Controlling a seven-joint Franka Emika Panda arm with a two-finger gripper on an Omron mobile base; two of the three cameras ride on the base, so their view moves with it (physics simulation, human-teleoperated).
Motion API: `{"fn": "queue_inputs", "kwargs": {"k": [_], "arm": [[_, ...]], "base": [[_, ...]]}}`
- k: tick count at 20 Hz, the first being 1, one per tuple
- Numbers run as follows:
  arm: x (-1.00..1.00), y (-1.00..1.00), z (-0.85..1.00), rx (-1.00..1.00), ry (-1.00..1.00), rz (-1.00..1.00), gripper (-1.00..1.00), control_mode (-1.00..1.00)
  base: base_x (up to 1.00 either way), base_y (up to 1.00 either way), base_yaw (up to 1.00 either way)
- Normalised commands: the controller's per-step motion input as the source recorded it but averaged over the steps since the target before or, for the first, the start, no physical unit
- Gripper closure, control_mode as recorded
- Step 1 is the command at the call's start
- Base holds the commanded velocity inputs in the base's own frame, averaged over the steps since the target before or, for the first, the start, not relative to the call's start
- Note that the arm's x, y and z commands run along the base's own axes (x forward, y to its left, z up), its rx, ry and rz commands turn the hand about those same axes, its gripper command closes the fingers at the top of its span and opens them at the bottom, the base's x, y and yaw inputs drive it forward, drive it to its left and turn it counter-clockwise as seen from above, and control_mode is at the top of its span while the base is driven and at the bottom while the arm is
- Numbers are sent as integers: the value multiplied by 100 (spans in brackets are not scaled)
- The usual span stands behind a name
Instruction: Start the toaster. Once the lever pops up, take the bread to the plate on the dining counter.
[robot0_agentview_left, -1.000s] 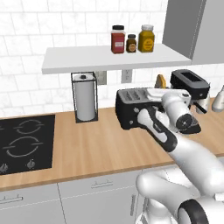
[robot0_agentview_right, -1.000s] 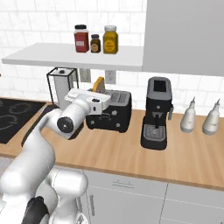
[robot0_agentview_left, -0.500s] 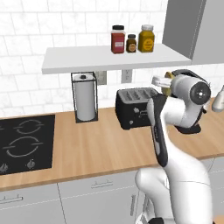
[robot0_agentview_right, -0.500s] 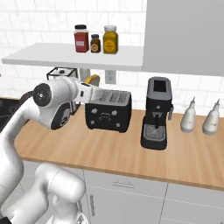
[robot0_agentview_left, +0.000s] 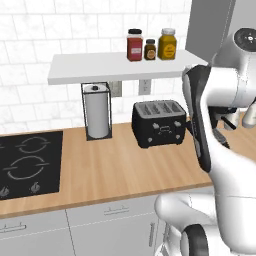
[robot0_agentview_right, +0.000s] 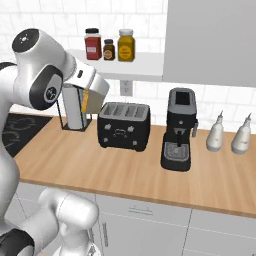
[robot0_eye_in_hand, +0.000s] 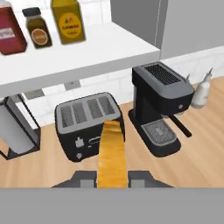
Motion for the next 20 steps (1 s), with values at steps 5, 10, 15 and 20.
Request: {"fn": "queue_inputs", "kwargs": {"k": [5,10,15,20], "arm": [[-55,25,-39,-3,5,1,100,-100],[-27,14,-64,-1,0,10,100,-100],[-2,4,-63,0,0,15,100,-100],[0,3,-10,0,0,3,100,100]], "base": [[0,0,0],[0,0,0],[0,0,0],[-23,17,4]]}}
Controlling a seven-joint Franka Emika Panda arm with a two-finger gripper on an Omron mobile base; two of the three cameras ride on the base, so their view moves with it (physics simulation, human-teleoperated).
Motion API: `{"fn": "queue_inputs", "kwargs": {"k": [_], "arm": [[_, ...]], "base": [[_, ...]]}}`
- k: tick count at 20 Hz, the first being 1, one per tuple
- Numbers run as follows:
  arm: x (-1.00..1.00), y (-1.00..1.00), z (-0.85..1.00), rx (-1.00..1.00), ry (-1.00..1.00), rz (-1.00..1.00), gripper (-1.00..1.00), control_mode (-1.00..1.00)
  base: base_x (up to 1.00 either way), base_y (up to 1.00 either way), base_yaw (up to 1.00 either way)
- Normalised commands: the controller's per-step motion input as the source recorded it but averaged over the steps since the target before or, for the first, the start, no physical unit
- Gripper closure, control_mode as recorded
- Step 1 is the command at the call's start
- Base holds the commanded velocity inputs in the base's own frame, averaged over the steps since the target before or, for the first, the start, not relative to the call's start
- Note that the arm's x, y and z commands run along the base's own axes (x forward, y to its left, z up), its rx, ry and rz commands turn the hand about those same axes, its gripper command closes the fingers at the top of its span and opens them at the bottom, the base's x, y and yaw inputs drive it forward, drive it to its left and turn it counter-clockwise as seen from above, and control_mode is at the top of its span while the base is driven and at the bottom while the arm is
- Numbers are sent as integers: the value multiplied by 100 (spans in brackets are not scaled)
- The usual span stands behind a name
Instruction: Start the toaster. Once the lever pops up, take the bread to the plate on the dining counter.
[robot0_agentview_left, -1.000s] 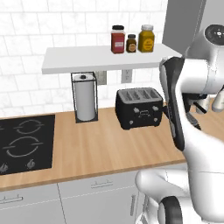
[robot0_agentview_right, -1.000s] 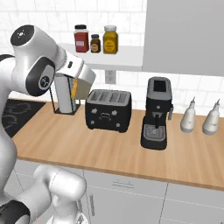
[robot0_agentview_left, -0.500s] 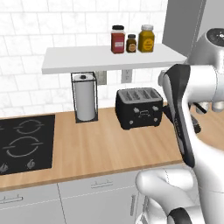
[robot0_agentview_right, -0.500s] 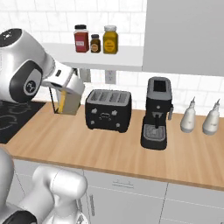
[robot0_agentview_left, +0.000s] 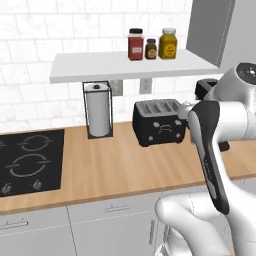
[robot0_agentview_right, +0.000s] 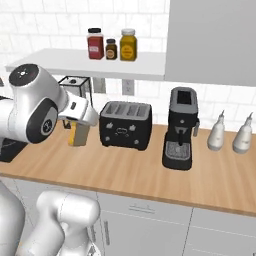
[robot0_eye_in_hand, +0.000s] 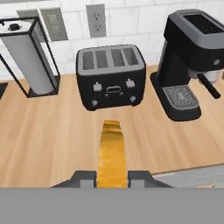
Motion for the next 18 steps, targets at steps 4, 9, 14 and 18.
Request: {"fn": "queue_inputs", "kwargs": {"k": [4,9,14,18], "arm": [[0,0,0,0,0,0,100,100],[0,0,0,0,0,0,100,100],[0,0,0,0,0,0,100,100],[0,0,0,0,0,0,100,100]], "base": [[-97,28,-11],[-100,1,-47],[-87,0,-71],[-53,0,-81]]}}
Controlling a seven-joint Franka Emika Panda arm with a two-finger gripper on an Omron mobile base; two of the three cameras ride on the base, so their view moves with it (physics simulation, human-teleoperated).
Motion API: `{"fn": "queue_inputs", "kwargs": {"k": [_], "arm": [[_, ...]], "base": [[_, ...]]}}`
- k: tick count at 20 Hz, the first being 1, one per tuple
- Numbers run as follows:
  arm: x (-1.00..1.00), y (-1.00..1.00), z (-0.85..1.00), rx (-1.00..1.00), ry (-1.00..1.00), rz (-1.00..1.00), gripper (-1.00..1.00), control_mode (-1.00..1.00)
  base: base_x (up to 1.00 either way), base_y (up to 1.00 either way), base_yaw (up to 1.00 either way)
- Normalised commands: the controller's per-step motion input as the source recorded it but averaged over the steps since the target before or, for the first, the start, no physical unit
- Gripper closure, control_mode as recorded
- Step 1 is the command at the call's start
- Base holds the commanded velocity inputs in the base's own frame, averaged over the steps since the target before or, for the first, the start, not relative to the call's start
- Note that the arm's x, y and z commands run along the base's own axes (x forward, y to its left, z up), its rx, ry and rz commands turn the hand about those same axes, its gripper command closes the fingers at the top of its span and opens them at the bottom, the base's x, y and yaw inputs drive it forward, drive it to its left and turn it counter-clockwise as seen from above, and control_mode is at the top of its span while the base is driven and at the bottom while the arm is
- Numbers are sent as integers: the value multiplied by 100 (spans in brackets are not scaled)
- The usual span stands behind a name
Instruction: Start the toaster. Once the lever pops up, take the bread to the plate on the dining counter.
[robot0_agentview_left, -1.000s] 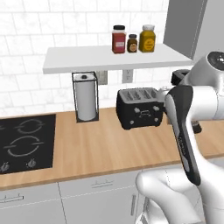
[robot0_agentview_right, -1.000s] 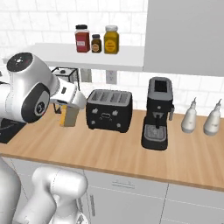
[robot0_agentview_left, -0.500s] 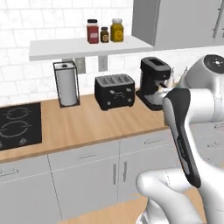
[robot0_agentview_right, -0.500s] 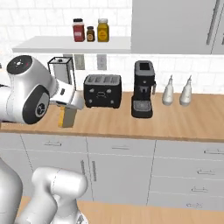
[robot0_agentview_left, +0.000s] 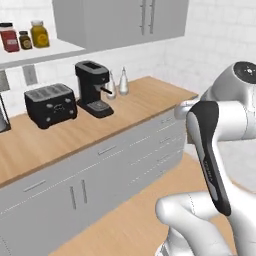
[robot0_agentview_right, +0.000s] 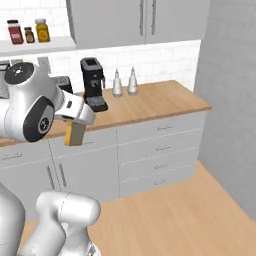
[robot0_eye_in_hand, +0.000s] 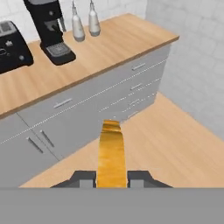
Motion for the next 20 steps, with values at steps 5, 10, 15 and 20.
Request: {"fn": "queue_inputs", "kwargs": {"k": [5,10,15,20], "arm": [[0,0,0,0,0,0,100,100],[0,0,0,0,0,0,100,100],[0,0,0,0,0,0,100,100],[0,0,0,0,0,0,100,100]], "base": [[-4,-18,-84],[53,-13,-68],[84,-4,-58],[100,0,-39]]}}
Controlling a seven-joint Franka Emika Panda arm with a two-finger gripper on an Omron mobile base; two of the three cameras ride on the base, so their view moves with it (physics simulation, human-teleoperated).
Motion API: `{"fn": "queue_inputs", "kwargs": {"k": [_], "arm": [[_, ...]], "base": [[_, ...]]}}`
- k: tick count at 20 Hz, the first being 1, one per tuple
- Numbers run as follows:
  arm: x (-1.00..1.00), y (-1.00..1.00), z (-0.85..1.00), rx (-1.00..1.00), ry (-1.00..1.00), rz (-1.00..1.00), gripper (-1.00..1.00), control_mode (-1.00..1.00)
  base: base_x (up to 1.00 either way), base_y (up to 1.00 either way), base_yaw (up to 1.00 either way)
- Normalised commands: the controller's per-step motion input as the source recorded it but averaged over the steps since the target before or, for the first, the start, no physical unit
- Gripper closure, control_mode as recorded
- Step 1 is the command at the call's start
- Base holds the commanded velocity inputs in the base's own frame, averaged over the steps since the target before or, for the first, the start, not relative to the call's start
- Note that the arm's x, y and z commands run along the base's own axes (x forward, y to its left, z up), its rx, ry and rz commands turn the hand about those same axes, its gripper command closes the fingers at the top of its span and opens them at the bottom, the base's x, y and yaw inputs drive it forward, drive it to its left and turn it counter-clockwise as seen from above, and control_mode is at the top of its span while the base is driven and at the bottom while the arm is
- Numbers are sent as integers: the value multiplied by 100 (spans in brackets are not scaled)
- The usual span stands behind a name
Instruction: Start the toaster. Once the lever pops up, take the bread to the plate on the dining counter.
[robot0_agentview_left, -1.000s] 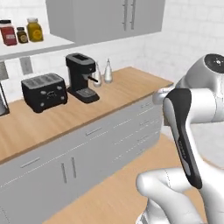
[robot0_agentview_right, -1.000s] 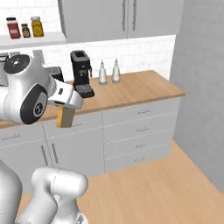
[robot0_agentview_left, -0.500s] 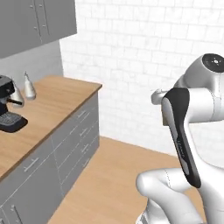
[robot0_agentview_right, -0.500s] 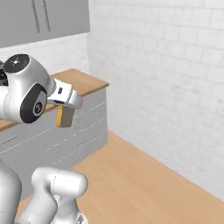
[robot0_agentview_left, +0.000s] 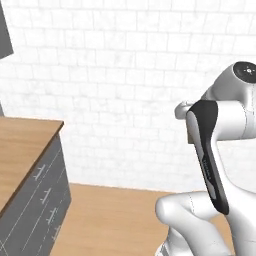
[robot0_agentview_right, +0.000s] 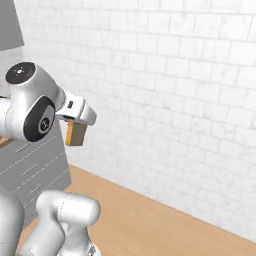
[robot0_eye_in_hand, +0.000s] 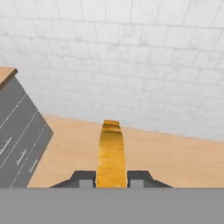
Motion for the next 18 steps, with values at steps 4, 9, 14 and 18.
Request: {"fn": "queue_inputs", "kwargs": {"k": [4,9,14,18], "arm": [[0,0,0,0,0,0,100,100],[0,0,0,0,0,0,100,100],[0,0,0,0,0,0,100,100],[0,0,0,0,0,0,100,100]], "base": [[96,-3,-46],[40,-2,-72],[17,0,-80],[20,0,-80]]}}
